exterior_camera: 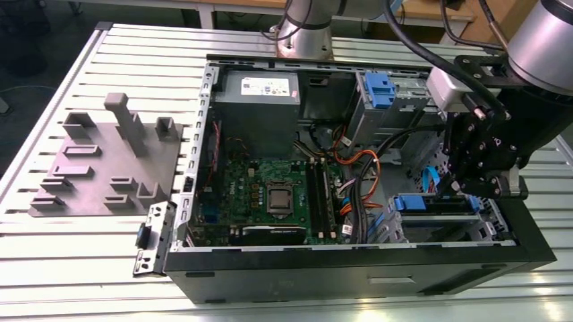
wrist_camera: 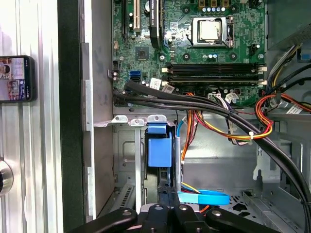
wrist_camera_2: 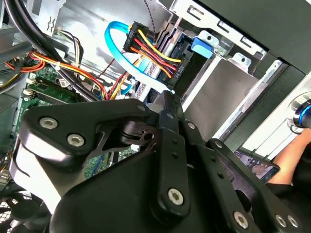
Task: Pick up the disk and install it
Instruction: 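Insert the second disk wire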
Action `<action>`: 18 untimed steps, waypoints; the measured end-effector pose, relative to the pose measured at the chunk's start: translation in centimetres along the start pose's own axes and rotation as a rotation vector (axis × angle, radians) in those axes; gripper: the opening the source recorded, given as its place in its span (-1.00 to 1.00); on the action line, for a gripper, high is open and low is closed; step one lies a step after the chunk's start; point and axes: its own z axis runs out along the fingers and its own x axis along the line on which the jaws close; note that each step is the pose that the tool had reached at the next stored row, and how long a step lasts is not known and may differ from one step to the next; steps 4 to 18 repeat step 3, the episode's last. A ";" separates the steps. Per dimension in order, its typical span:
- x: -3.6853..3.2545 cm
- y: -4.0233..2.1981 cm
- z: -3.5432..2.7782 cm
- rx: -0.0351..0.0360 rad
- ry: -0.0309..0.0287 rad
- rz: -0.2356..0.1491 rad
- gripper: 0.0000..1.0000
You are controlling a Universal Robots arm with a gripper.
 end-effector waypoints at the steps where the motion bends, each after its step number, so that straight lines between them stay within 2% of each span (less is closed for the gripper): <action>1: 0.00 0.00 0.00 -0.0001 0.0000 0.000 -0.79; 18: 0.00 0.00 0.00 -0.0001 0.0000 0.000 -0.79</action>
